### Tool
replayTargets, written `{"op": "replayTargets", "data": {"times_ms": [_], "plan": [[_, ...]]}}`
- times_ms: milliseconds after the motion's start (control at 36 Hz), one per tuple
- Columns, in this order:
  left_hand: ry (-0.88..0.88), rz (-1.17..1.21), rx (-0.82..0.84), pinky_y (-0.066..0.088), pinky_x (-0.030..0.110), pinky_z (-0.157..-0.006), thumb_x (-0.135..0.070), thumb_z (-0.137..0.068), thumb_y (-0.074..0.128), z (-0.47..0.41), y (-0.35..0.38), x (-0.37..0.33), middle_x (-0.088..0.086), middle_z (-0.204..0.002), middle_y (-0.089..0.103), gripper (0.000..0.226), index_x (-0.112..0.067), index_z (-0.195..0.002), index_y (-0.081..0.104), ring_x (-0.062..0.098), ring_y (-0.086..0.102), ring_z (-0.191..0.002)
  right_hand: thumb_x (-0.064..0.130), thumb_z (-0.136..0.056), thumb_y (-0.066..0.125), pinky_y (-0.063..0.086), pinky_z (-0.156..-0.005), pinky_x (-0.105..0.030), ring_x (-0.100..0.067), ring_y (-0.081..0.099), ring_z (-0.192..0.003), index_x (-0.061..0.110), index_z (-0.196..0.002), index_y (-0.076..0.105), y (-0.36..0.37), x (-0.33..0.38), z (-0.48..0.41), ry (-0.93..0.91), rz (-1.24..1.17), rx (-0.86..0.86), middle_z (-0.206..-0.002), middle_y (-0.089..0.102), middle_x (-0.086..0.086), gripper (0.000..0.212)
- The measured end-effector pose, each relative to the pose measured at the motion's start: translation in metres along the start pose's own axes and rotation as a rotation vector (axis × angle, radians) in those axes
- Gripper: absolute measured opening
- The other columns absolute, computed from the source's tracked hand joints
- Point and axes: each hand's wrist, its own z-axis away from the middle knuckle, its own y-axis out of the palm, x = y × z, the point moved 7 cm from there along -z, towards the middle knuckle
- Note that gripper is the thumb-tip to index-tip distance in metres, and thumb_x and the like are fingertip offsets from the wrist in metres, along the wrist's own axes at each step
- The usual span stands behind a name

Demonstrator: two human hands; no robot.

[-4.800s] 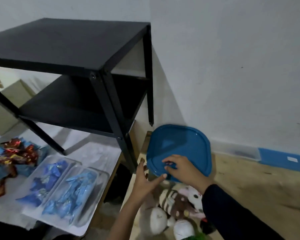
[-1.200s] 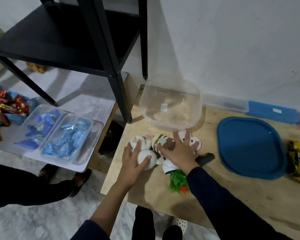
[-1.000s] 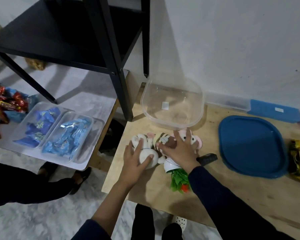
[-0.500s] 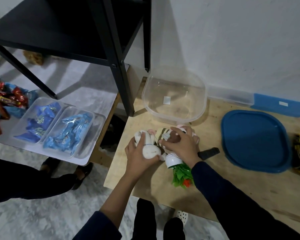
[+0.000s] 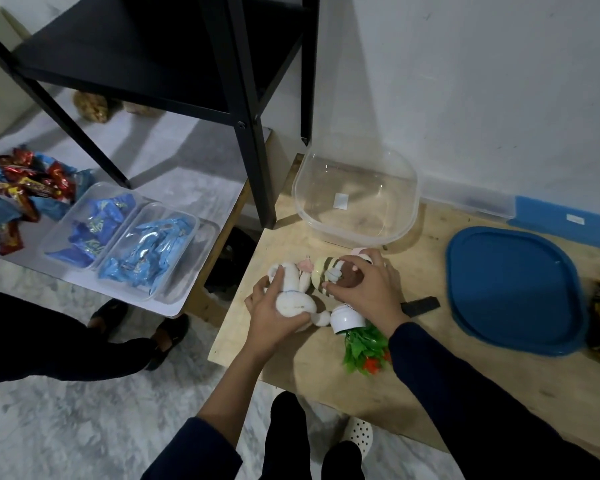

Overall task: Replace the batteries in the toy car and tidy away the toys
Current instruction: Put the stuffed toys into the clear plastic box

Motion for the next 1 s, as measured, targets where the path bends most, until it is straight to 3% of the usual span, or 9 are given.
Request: {"op": "replayTargets", "data": {"times_ms": [139, 306, 444, 556, 639, 778, 889, 1000], "plan": [[-0.005, 0.047, -0.031, 0.023, 0.029, -0.094, -0.063, -0.038, 0.054, 0.009, -0.006, -0.001, 0.004, -0.146, 0.03, 0.113, -0.034, -0.145, 0.03, 0.023, 0.024, -0.126, 0.045, -0.06, 0.083, 0.033, -0.085, -0.02, -0.007, 0.032, -0.098, 0.025, -0.113, 0.063, -0.009, 0.007, 0.006, -0.097, -0.042, -0.003, -0.12, 0.039, 0.004, 0.059], [-0.004, 0.173, -0.129, 0.024, 0.028, -0.097, -0.057, -0.038, 0.058, 0.026, -0.016, -0.007, 0.005, -0.143, 0.033, 0.111, -0.031, -0.144, 0.034, 0.019, 0.025, -0.124, 0.05, -0.059, 0.081, 0.041, -0.091, -0.035, -0.022, 0.036, -0.105, 0.032, -0.11, 0.063, -0.023, 0.013, 0.023, -0.206, -0.014, -0.043, -0.12, 0.039, 0.007, 0.058], [0.028, 0.296, -0.211, 0.038, 0.048, -0.106, -0.05, -0.043, 0.066, 0.036, -0.024, -0.022, -0.002, -0.138, 0.033, 0.105, -0.034, -0.142, 0.037, 0.025, 0.033, -0.13, 0.045, -0.058, 0.083, 0.038, -0.093, -0.032, -0.014, 0.033, -0.102, 0.031, -0.107, 0.065, -0.05, 0.021, 0.03, -0.265, -0.088, -0.122, -0.115, 0.037, 0.011, 0.055], [0.134, 0.242, -0.243, 0.027, 0.031, -0.103, -0.051, -0.045, 0.062, 0.035, -0.034, -0.054, -0.006, -0.141, 0.032, 0.104, -0.034, -0.144, 0.034, 0.017, 0.027, -0.127, 0.045, -0.058, 0.083, 0.035, -0.091, -0.029, -0.019, 0.033, -0.107, 0.031, -0.108, 0.064, -0.082, 0.032, 0.026, -0.317, -0.107, -0.209, -0.113, 0.036, 0.012, 0.056], [0.2, 0.213, -0.248, 0.026, 0.029, -0.101, -0.05, -0.046, 0.063, 0.026, -0.041, -0.084, -0.012, -0.138, 0.031, 0.103, -0.035, -0.144, 0.034, 0.014, 0.026, -0.125, 0.047, -0.058, 0.083, 0.033, -0.089, -0.028, -0.019, 0.033, -0.108, 0.031, -0.11, 0.063, -0.109, 0.037, 0.018, -0.33, -0.082, -0.299, -0.117, 0.04, 0.007, 0.057], [0.314, 0.104, -0.178, 0.028, 0.028, -0.098, -0.051, -0.049, 0.064, -0.011, -0.043, -0.13, -0.004, -0.138, 0.033, 0.101, -0.038, -0.143, 0.033, 0.016, 0.028, -0.123, 0.046, -0.058, 0.083, 0.036, -0.089, -0.031, -0.022, 0.035, -0.108, 0.033, -0.111, 0.063, -0.136, 0.032, -0.009, -0.311, -0.074, -0.364, -0.119, 0.039, 0.009, 0.059], [0.324, 0.103, -0.03, 0.034, 0.024, -0.096, -0.028, -0.062, 0.078, -0.056, -0.034, -0.153, 0.001, -0.141, 0.029, 0.093, -0.033, -0.143, 0.033, 0.016, 0.032, -0.127, 0.049, -0.056, 0.082, 0.038, -0.091, -0.031, -0.02, 0.033, -0.11, 0.034, -0.109, 0.063, -0.135, 0.025, -0.037, -0.264, -0.054, -0.332, -0.117, 0.036, 0.013, 0.058], [0.293, 0.097, 0.102, 0.044, 0.027, -0.092, -0.029, -0.059, 0.077, -0.097, -0.025, -0.165, 0.003, -0.129, 0.038, 0.092, -0.036, -0.142, 0.037, 0.021, 0.043, -0.118, 0.05, -0.053, 0.084, 0.04, -0.092, -0.035, -0.02, 0.035, -0.108, 0.034, -0.106, 0.064, -0.12, 0.023, -0.06, -0.232, -0.062, -0.297, -0.113, 0.034, 0.015, 0.059]]}}
